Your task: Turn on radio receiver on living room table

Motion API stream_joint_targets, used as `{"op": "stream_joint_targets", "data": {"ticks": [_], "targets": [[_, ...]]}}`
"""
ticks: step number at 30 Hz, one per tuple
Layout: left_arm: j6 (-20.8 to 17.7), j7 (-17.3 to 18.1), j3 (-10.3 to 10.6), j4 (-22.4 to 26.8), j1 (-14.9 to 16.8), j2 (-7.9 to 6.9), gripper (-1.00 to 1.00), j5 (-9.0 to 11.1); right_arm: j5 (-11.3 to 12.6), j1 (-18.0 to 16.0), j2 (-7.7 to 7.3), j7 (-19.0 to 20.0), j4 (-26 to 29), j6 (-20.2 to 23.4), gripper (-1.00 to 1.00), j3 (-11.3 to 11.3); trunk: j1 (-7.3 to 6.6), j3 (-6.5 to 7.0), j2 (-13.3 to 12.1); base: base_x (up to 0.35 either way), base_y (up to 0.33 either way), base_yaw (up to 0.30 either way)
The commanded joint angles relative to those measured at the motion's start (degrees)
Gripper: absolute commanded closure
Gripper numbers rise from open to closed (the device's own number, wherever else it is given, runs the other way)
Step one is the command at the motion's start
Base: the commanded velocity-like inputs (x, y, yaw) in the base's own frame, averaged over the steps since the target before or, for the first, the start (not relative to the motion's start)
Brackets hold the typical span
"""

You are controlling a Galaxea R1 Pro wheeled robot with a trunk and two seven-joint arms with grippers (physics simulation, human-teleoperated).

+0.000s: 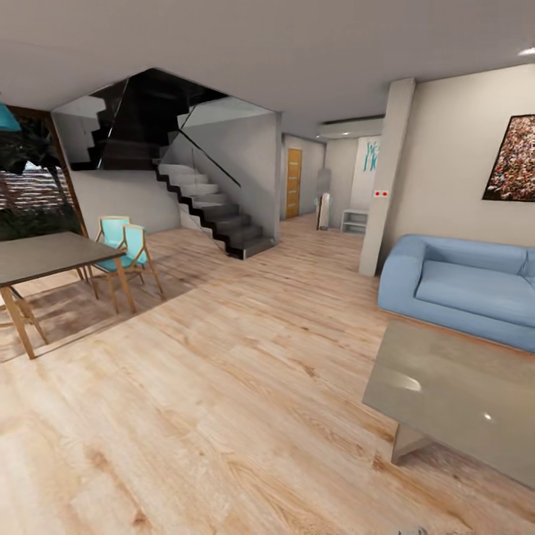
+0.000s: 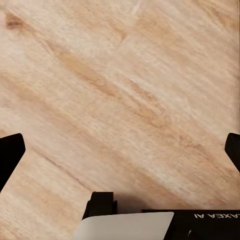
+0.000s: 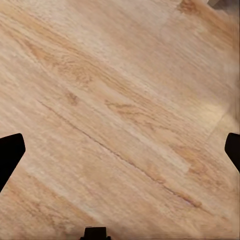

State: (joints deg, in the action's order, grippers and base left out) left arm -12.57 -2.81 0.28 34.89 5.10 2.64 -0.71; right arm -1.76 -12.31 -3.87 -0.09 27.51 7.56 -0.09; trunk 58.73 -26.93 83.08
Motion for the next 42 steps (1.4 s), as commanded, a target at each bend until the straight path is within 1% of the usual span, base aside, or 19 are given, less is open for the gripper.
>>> {"op": "stream_joint_targets", "data": {"ticks": [1,42], "targets": [[0.0,0.0,0.0,0.0,0.0,0.00,-1.00,0.0,0.0,0.0,0.00,0.0,0.0,0.0,-1.00,0.0,0.00,0.00,0.0,0.000,0.000,-0.285],[0.0,0.0,0.0,0.0,0.0,0.09,-1.00,0.0,0.0,0.0,0.00,0.0,0.0,0.0,-1.00,0.0,0.00,0.00,0.0,0.000,0.000,-0.285]]}}
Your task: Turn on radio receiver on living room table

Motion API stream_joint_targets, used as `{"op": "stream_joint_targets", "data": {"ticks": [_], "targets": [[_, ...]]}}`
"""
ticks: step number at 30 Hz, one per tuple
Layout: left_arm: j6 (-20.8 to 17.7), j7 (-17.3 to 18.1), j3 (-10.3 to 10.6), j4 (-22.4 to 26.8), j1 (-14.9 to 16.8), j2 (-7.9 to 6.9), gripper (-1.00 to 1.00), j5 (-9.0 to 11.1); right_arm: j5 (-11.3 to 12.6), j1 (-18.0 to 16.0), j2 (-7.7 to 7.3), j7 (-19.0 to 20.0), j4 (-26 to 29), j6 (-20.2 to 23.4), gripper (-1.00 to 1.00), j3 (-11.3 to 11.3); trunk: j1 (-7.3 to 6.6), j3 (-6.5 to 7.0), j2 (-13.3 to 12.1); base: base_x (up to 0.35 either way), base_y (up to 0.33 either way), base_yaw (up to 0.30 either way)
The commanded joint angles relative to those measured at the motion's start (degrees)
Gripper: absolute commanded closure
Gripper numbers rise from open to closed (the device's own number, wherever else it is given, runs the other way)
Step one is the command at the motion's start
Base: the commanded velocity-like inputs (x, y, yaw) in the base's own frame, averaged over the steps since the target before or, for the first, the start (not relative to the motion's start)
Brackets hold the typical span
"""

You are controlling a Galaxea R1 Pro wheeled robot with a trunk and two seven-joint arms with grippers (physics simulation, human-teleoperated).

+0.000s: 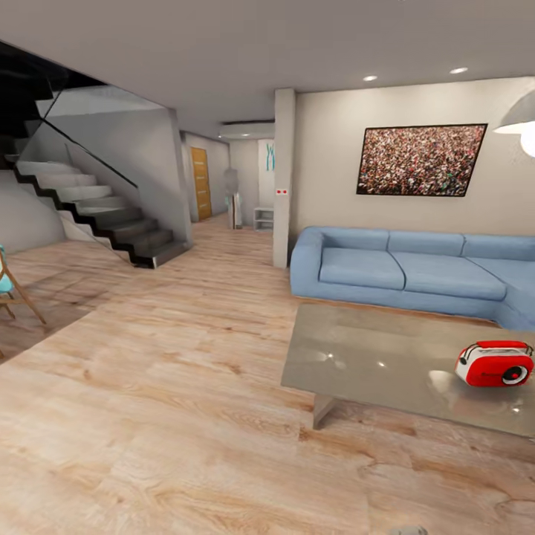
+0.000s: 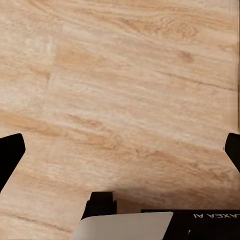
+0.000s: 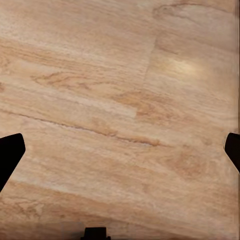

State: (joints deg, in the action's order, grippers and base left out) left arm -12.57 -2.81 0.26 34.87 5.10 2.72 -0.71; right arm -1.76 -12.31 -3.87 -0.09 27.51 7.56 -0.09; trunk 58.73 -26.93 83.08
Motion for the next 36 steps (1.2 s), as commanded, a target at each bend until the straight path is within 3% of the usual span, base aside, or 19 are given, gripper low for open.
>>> {"op": "stream_joint_targets", "data": {"ticks": [1,11,36], "targets": [[0.0,0.0,0.0,0.0,0.0,0.00,-1.00,0.0,0.0,0.0,0.00,0.0,0.0,0.0,-1.00,0.0,0.00,0.00,0.0,0.000,0.000,-0.285],[0.0,-0.1,0.0,0.0,0.0,0.00,-1.00,0.0,0.0,0.0,0.00,0.0,0.0,0.0,-1.00,0.0,0.00,0.00,0.0,0.009,-0.011,-0.233],[0.0,-0.4,0.0,0.0,0.0,-0.09,-1.00,0.0,0.0,0.0,0.00,0.0,0.0,0.0,-1.00,0.0,0.00,0.00,0.0,0.238,-0.211,-0.009]]}}
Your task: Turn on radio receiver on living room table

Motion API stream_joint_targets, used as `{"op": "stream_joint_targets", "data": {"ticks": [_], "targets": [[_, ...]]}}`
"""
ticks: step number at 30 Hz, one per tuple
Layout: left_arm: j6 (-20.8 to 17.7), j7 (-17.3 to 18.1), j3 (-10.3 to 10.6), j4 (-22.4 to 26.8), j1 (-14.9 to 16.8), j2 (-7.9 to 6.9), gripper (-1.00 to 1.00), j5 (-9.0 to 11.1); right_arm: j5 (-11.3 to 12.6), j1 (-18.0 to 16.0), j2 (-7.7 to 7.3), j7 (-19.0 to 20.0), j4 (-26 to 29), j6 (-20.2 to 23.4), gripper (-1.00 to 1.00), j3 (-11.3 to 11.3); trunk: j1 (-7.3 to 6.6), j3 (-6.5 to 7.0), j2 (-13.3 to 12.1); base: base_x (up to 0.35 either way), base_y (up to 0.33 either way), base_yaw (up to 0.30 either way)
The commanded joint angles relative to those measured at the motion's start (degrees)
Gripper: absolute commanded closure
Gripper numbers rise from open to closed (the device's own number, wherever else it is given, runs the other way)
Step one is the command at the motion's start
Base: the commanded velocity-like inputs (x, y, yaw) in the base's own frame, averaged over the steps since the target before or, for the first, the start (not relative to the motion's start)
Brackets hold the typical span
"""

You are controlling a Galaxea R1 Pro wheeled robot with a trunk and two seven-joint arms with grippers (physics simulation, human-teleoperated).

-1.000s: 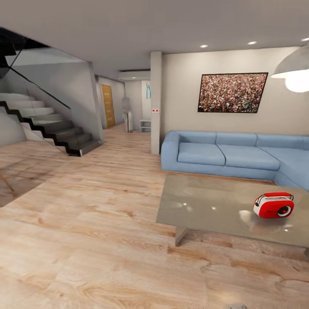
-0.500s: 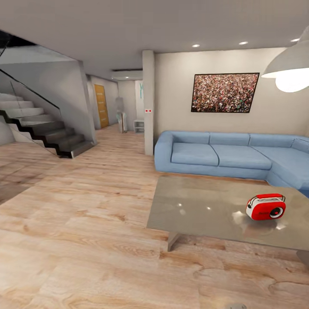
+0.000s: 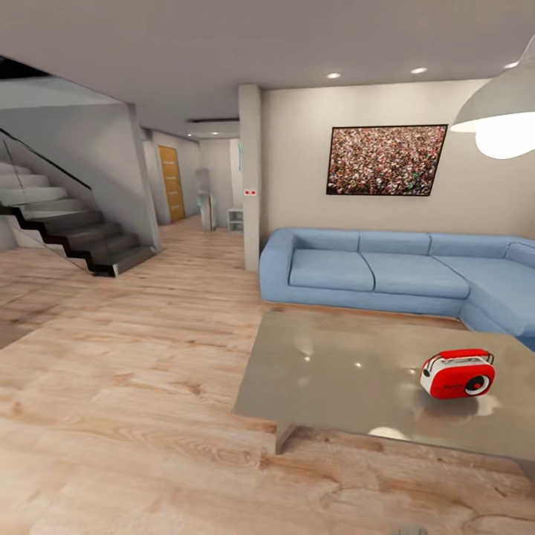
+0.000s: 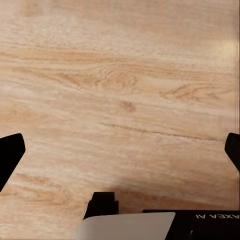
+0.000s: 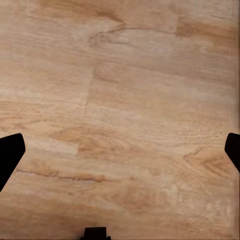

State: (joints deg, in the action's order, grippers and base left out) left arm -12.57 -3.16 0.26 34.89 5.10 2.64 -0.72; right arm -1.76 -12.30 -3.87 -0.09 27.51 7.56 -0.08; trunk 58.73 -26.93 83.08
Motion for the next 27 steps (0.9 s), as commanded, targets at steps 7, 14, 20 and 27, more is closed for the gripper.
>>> {"op": "stream_joint_targets", "data": {"ticks": [7,14,20,27], "targets": [[0.0,0.0,0.0,0.0,0.0,0.00,-1.00,-0.1,0.0,0.0,0.00,0.0,0.0,0.0,-1.00,0.0,0.00,0.00,0.0,0.215,-0.277,0.000],[0.0,0.0,0.0,0.0,0.0,0.00,-1.00,-0.1,0.0,0.0,0.00,0.0,0.0,0.0,-1.00,0.0,0.00,0.00,0.0,0.189,-0.290,0.000],[0.0,-0.2,0.0,0.0,0.0,0.00,-1.00,-0.1,0.0,0.0,0.00,0.0,0.0,0.0,-1.00,0.1,0.00,0.00,0.0,0.137,-0.312,0.000],[0.0,-0.3,0.0,0.0,0.0,0.00,-1.00,-0.1,0.0,0.0,0.00,0.0,0.0,0.0,-1.00,0.1,0.00,0.00,0.0,0.075,-0.324,0.000]]}}
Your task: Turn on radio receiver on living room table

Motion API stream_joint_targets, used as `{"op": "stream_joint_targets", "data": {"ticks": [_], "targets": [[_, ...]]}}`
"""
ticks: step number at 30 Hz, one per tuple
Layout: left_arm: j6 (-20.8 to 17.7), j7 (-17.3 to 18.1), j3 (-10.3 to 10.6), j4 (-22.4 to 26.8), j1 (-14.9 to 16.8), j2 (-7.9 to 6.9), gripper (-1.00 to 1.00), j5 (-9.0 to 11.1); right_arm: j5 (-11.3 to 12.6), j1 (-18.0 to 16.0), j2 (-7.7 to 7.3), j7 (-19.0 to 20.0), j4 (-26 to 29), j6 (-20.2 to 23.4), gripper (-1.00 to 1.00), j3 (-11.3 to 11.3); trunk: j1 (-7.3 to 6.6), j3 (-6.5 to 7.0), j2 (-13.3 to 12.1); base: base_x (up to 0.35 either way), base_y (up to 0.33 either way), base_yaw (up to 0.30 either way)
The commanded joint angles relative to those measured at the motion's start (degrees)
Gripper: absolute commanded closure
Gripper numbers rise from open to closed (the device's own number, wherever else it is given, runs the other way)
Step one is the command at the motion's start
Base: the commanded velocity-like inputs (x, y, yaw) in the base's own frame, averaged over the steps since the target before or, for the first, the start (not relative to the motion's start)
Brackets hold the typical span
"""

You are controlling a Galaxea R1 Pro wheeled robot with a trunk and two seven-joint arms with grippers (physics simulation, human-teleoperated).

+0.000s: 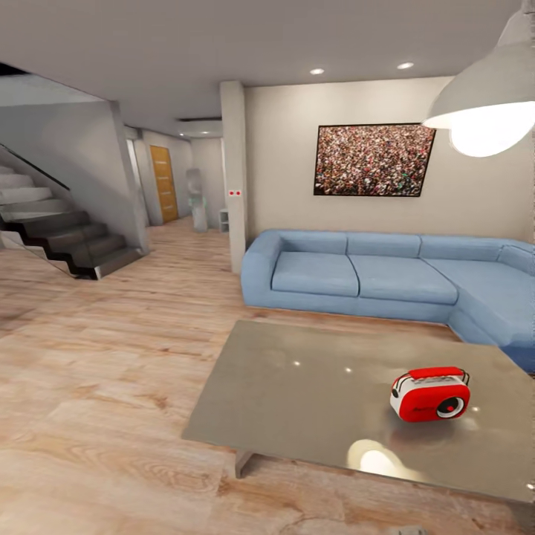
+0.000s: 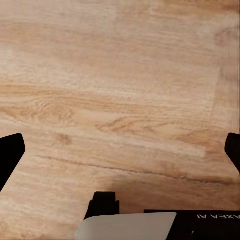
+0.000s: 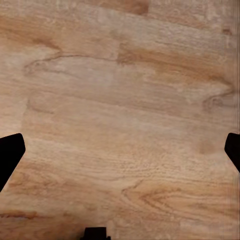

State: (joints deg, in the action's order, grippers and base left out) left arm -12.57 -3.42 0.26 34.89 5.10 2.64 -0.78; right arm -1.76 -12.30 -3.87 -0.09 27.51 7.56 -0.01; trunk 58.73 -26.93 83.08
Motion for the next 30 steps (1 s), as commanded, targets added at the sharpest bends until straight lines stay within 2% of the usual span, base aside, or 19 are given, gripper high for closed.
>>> {"op": "stream_joint_targets", "data": {"ticks": [1,30], "targets": [[0.0,0.0,0.0,0.0,0.0,0.00,-1.00,0.0,0.0,0.0,0.00,0.0,0.0,0.0,-1.00,0.0,0.00,0.00,0.0,0.020,-0.329,0.000],[0.0,0.0,0.0,0.0,0.0,0.00,-1.00,0.0,0.0,0.0,0.00,0.0,0.0,0.0,-1.00,-0.1,0.00,0.00,0.0,0.001,-0.305,0.000]]}}
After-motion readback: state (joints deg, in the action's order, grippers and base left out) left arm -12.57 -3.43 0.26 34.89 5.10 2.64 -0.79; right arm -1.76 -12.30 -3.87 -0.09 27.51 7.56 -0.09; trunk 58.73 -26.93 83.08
